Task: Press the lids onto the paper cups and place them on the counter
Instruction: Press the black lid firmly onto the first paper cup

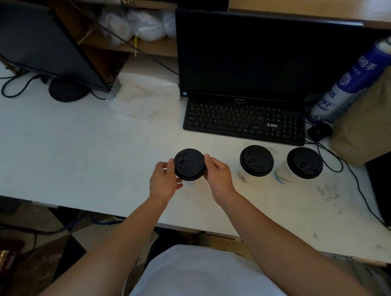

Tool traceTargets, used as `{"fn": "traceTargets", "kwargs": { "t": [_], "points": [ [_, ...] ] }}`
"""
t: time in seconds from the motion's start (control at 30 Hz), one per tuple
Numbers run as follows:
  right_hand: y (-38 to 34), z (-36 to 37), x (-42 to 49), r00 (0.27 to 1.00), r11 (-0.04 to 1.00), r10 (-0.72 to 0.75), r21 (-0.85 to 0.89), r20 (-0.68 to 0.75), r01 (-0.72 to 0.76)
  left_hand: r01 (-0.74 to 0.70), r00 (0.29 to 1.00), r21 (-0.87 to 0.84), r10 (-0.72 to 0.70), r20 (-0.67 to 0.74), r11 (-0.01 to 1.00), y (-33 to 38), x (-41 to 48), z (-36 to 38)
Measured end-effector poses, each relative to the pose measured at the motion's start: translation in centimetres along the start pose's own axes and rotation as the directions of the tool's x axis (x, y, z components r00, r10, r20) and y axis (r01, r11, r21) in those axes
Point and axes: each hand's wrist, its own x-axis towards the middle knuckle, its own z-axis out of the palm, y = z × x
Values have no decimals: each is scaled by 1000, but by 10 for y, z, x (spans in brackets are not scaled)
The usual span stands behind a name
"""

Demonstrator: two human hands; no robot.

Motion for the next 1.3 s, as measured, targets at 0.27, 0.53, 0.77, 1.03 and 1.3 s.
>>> {"fn": "traceTargets", "kwargs": {
  "t": [0.27,0.53,0.77,1.03,1.3],
  "points": [
    [0,2,0,1000,999,-22,-27,-5,21,-156,984,151,141,108,976,6,8,-7],
    [-5,-2,4,998,982,-57,-182,-2,56,-326,920,115,287,268,938,4,9,-10],
    [-15,1,0,991,932,-136,-340,0,128,-384,894,118,337,296,916,0,14,-13],
    [-8,8,1,987,937,-144,-329,-67,114,-413,880,109,365,305,904,2,14,-12],
    [-11,0,-7,992,994,102,39,74,-105,-279,939,25,268,214,960,2,8,-9]
  ]
}}
